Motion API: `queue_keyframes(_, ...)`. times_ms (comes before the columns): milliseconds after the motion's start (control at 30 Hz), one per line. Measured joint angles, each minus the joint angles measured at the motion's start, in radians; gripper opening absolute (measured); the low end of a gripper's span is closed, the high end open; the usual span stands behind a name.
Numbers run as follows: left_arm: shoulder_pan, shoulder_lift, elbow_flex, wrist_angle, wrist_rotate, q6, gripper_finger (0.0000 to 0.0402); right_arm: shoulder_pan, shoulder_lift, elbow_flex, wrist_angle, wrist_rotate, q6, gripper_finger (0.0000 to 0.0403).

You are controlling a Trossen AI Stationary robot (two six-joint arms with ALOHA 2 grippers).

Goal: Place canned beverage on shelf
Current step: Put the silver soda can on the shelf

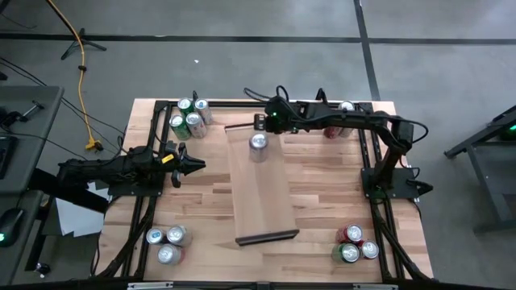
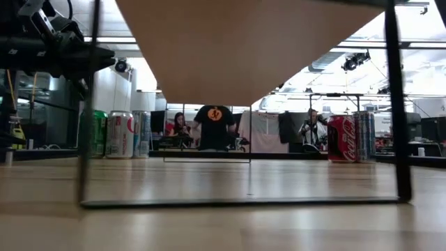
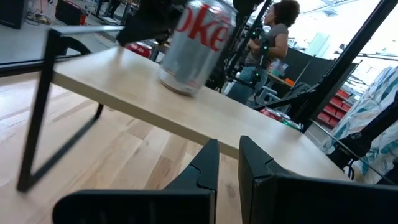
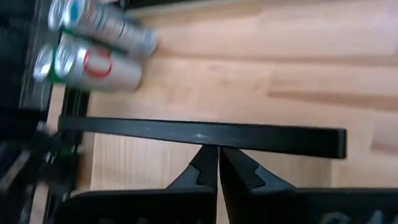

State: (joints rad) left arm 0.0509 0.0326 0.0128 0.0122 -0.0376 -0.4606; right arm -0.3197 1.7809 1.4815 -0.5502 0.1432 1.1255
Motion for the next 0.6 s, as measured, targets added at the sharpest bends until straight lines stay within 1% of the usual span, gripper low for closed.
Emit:
queue_keyframes(200, 0.000, 0.000, 0.000, 0.000, 0.000, 0.000, 0.0001, -0.050, -0.001, 0.000, 0.001, 0.067, 0.002, 0.0000)
queue_keyframes(500, 0.000, 0.000, 0.000, 0.000, 0.000, 0.000, 0.0001, -0.092, -0.002, 0.000, -0.021, 0.109, 0.029, 0.0000)
queue_keyframes(600, 0.000, 0.000, 0.000, 0.000, 0.000, 0.000, 0.0001, -0.101, -0.010, 0.000, -0.019, 0.095, 0.015, 0.0000)
